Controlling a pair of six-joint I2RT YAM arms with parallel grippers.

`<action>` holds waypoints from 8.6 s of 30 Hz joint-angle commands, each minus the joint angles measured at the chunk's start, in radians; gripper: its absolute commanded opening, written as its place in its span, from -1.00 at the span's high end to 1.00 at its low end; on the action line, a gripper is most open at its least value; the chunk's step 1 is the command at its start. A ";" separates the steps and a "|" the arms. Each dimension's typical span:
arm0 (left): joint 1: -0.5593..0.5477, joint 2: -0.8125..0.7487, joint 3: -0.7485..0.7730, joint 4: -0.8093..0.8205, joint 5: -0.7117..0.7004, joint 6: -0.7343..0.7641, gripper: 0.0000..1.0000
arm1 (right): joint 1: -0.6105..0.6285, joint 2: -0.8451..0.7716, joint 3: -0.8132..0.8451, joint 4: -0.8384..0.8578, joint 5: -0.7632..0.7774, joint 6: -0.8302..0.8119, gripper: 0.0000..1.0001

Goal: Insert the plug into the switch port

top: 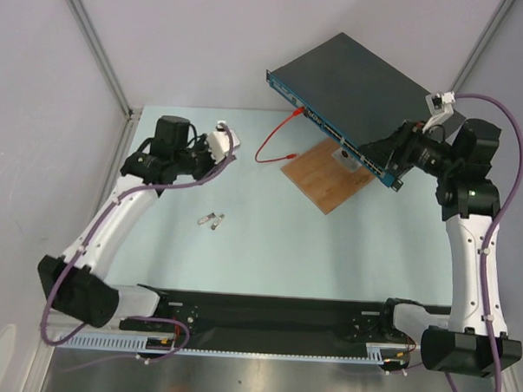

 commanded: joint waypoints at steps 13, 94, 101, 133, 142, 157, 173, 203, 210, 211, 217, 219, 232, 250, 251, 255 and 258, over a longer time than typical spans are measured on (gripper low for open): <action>-0.400 0.018 0.307 0.078 -0.022 -0.283 0.99 | 0.381 0.088 -0.045 0.312 0.063 0.246 -0.35; -0.512 -0.289 -0.204 0.728 0.026 -0.281 0.10 | 0.531 0.183 -0.240 0.896 -0.191 0.737 1.00; -0.518 -0.270 -0.199 0.739 0.015 -0.270 0.35 | 0.534 0.183 -0.237 0.878 -0.185 0.718 1.00; -0.461 0.119 0.149 0.530 -0.152 -0.517 0.99 | -0.232 -0.003 -0.091 0.314 -0.194 0.389 -0.96; -0.392 0.311 0.358 0.530 -0.117 -0.556 0.99 | -0.629 -0.040 -0.166 0.059 -0.360 0.229 -0.98; -0.348 0.437 0.442 0.469 -0.054 -0.505 0.98 | -0.460 0.011 -0.451 0.485 -0.233 0.462 -1.00; -0.345 0.474 0.451 0.502 -0.121 -0.565 0.99 | -0.374 0.069 -0.560 0.889 -0.194 0.678 -0.35; -0.345 0.512 0.530 0.518 -0.138 -0.585 1.00 | -0.346 0.048 -0.588 0.901 -0.178 0.683 1.00; -0.345 0.521 0.548 0.519 -0.141 -0.591 1.00 | -0.343 0.045 -0.576 0.886 -0.181 0.672 1.00; -0.346 0.521 0.550 0.519 -0.143 -0.589 0.99 | -0.342 0.045 -0.574 0.886 -0.181 0.671 1.00; -0.345 0.520 0.553 0.519 -0.141 -0.594 0.99 | -0.336 0.046 -0.574 0.884 -0.179 0.669 1.00; -0.345 0.518 0.553 0.522 -0.141 -0.596 0.99 | -0.334 0.048 -0.576 0.883 -0.179 0.669 1.00; -0.346 0.529 0.566 0.532 -0.111 -0.620 0.99 | -0.328 0.052 -0.571 0.870 -0.178 0.654 1.00; -0.345 0.469 0.454 0.605 -0.109 -0.612 0.99 | -0.325 0.048 -0.563 0.872 -0.159 0.664 1.00; -0.345 0.469 0.451 0.610 -0.114 -0.611 1.00 | -0.326 0.048 -0.563 0.870 -0.159 0.664 1.00; -0.345 0.452 0.431 0.625 -0.127 -0.606 0.99 | -0.328 0.052 -0.562 0.873 -0.158 0.675 1.00; -0.345 0.435 0.416 0.630 -0.129 -0.602 0.99 | -0.328 0.055 -0.559 0.883 -0.159 0.689 1.00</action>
